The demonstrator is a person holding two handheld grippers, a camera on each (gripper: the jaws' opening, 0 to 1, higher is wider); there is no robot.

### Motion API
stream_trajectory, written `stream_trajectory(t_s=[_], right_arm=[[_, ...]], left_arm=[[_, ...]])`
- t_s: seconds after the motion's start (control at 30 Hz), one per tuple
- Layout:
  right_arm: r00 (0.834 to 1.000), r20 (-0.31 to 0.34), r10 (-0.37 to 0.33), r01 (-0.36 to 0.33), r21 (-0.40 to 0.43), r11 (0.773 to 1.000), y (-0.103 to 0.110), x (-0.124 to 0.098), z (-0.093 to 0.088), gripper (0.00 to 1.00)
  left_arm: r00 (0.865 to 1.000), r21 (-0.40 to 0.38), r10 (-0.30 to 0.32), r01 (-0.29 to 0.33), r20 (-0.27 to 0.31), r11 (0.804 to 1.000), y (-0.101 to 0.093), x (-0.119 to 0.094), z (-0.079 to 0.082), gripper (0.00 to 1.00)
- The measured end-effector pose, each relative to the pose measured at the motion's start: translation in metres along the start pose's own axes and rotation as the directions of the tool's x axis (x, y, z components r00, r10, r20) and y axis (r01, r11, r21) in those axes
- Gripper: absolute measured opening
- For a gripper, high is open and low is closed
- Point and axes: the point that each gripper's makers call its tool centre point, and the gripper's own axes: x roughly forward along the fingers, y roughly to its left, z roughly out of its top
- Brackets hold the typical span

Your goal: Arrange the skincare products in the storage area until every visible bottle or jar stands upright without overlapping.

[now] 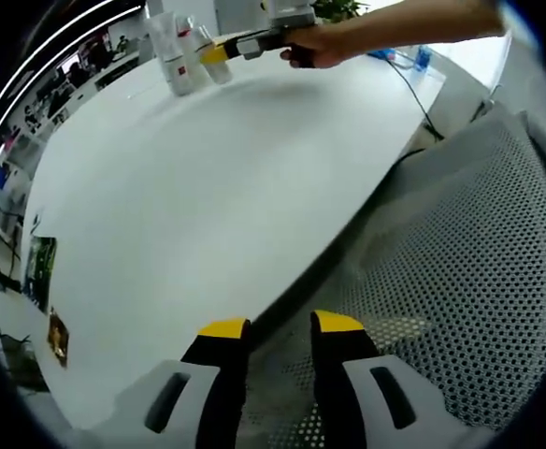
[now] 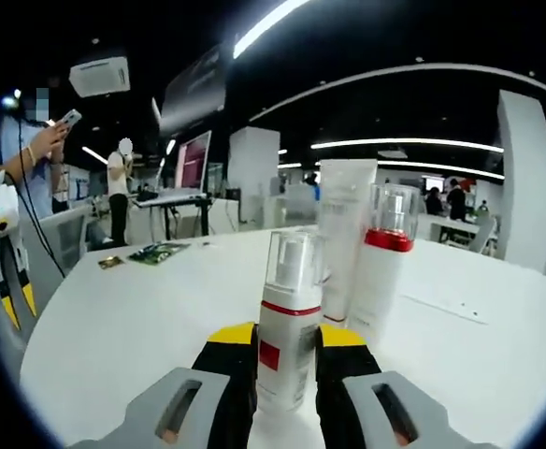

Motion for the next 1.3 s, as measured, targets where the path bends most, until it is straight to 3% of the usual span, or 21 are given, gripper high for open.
stream_trajectory(t_s=[0.43,0.63,1.13,1.3], right_arm=[[1.0,0.018,-0.005,0.006,-0.035,0.999,-0.002,0.006,-0.005,0.16],[0.999,0.043,-0.009,0.01,-0.022,1.0,-0.003,-0.002,-0.006,0.16],[1.0,-0.001,-0.001,0.001,-0.091,0.996,0.0,-0.009,-0.011,0.16],[0.999,-0.003,-0.047,0.047,-0.052,0.998,-0.007,-0.002,-0.01,0.16]], left_arm=[[1.0,0.014,-0.009,0.01,-0.011,1.0,-0.002,0.0,-0.001,0.21],[1.0,0.015,-0.012,0.012,-0.013,1.0,-0.002,0.001,-0.002,0.2],[1.0,0.019,-0.024,0.024,-0.013,1.0,-0.005,0.001,-0.002,0.17],[1.0,0.019,-0.026,0.026,-0.014,0.999,-0.005,0.001,-0.003,0.17]])
